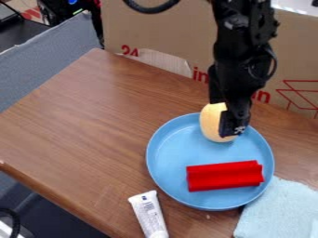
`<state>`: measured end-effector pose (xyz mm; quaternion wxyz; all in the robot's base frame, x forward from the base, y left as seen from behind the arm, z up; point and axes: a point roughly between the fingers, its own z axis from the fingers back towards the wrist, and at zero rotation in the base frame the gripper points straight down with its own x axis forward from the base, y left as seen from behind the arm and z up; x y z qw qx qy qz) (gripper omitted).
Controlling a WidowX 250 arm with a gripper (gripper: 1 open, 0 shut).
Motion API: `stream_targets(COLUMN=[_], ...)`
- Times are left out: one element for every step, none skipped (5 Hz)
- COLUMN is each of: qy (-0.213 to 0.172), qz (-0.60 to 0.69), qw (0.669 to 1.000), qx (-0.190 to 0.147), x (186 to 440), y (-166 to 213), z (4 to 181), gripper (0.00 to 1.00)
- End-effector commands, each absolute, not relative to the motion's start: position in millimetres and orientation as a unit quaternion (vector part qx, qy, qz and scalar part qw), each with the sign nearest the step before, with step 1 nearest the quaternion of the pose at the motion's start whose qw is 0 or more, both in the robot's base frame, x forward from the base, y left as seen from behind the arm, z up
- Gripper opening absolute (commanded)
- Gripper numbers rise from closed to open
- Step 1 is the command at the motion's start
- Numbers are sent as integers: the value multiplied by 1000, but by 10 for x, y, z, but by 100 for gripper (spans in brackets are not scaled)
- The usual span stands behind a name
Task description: Move the red object to the left side of the table
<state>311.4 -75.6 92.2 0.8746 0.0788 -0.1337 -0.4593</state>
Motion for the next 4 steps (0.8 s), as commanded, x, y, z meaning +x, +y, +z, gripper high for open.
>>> stream_targets(qy=[-159,-161,-167,-172], qz=[-440,-432,-422,-417], qw=[881,885,888,891], qx=[75,70,67,53], x=[3206,3272,3246,3273], y=[-733,-644,-547,-474], z=[1024,962,902,738], gripper=[100,100,100,100])
